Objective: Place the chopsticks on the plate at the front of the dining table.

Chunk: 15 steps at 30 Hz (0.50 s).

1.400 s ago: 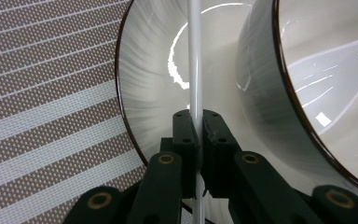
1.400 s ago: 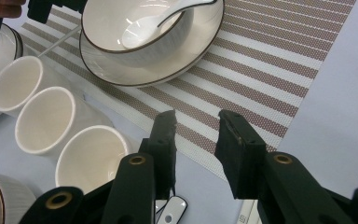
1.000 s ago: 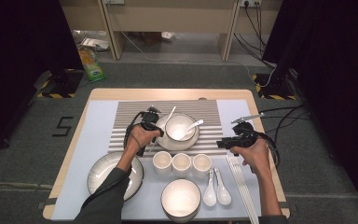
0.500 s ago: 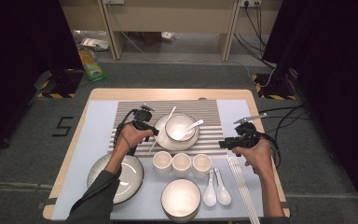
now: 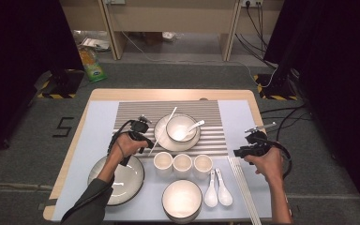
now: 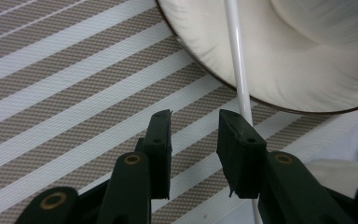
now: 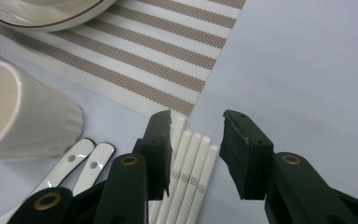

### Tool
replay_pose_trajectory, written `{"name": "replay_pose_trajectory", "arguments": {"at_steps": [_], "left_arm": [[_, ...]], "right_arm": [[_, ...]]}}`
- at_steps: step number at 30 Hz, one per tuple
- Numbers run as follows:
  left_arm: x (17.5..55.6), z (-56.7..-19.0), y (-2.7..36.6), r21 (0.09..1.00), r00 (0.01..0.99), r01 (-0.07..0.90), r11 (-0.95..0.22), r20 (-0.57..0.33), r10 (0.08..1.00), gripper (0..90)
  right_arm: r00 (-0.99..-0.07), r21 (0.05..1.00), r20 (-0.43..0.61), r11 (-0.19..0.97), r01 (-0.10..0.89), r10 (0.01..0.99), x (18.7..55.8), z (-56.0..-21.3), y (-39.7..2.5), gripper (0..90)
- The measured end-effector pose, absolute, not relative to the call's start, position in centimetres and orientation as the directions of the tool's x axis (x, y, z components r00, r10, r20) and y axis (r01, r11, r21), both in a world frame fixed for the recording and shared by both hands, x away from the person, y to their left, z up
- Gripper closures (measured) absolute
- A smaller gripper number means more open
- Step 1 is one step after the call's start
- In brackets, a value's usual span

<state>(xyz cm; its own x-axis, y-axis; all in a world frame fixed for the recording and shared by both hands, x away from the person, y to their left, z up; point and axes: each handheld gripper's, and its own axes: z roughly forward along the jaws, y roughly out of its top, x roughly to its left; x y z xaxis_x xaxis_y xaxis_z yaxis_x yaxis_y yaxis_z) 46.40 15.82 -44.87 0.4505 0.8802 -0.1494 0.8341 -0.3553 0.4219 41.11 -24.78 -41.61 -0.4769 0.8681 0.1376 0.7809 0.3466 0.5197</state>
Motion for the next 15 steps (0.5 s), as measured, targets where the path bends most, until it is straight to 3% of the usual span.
{"name": "replay_pose_trajectory", "arguments": {"at_steps": [15], "left_arm": [[46.1,-45.0,13.6,0.394,0.483,0.83,-0.396,-0.15,0.863,65.1]], "right_arm": [[-0.474,0.525,0.159,0.332,0.783,0.866,40.8,-42.1,-25.5,61.7]]}}
